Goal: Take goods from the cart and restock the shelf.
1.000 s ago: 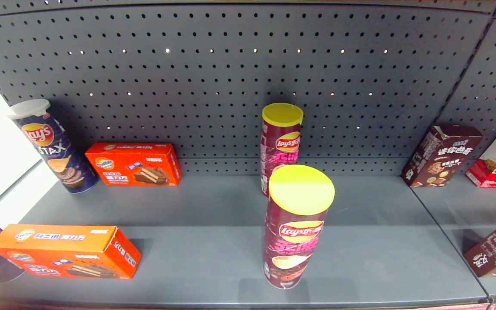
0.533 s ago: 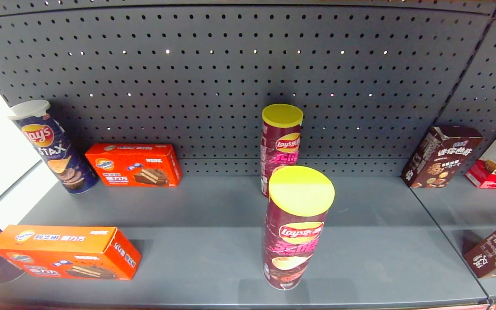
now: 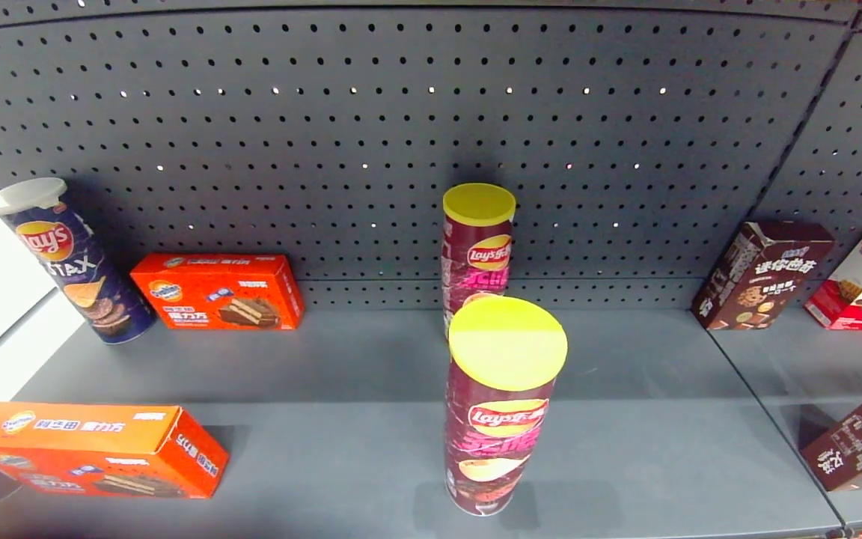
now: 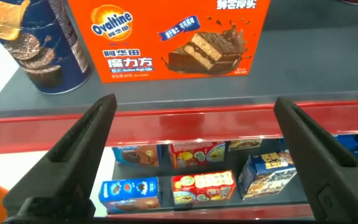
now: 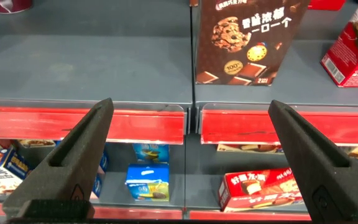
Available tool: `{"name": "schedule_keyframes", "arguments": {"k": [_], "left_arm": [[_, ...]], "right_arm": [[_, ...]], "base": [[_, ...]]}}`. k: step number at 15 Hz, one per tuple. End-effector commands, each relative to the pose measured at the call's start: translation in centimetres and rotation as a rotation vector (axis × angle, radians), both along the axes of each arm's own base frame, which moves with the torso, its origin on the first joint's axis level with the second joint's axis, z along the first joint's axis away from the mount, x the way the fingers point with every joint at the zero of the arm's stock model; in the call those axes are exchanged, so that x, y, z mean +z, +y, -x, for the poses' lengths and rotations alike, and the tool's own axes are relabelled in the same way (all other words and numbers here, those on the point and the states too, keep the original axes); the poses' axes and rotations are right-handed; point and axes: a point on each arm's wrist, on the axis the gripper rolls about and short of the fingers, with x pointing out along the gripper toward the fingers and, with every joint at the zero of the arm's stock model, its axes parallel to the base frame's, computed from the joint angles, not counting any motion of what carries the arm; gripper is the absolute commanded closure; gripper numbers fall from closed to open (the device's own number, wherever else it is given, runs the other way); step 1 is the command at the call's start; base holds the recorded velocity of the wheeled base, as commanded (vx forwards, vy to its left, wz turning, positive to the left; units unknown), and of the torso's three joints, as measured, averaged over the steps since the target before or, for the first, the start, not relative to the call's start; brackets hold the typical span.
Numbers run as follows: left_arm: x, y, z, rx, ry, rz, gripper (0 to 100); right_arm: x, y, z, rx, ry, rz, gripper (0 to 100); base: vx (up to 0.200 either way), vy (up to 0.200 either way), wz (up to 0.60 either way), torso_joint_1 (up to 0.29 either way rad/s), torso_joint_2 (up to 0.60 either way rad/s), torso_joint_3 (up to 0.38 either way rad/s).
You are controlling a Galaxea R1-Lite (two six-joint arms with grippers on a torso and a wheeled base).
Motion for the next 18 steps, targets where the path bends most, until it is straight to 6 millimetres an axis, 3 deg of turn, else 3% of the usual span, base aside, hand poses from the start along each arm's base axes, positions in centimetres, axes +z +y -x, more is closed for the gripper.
{"name": "schedule_keyframes", "arguments": {"k": [1,10,11,12,14,16,18], "left_arm": [[0.0,0.0,0.0,0.0,0.002,0.0,0],[0.0,0.0,0.0,-0.003,0.002,-0.004,0],[1.1,0.0,0.2,0.006,-0.038,0.001,0],[5.9,0.0,0.7,-0.006,-0.096,0.002,0],[13.5,0.0,-0.8,-0.144,-0.069,0.002,0],[18.5,-0.6,-3.8,-0.339,-0.059,-0.063,0],[21.0,-2.2,-7.2,-0.561,-0.027,-0.125,0]], "right_arm": [[0.0,0.0,0.0,0.0,0.001,0.0,0],[0.0,0.0,0.0,0.0,0.001,0.0,0],[0.0,0.0,0.0,0.0,0.001,-0.001,0],[0.0,0.0,0.0,0.0,0.001,0.0,0],[0.0,0.0,0.0,-0.001,0.001,-0.001,0],[0.0,0.0,0.0,-0.001,0.001,-0.001,0],[0.0,0.0,0.0,-0.001,0.001,-0.001,0]], "base": [[0.0,0.0,0.0,0.0,0.0,0.0],[0.0,0.0,0.0,0.0,0.0,0.0],[0.0,0.0,0.0,0.0,0.0,0.0],[0.0,0.0,0.0,0.0,0.0,0.0],[0.0,0.0,0.0,0.0,0.0,0.0],[0.0,0.0,0.0,0.0,0.0,0.0],[0.0,0.0,0.0,0.0,0.0,0.0]]}}
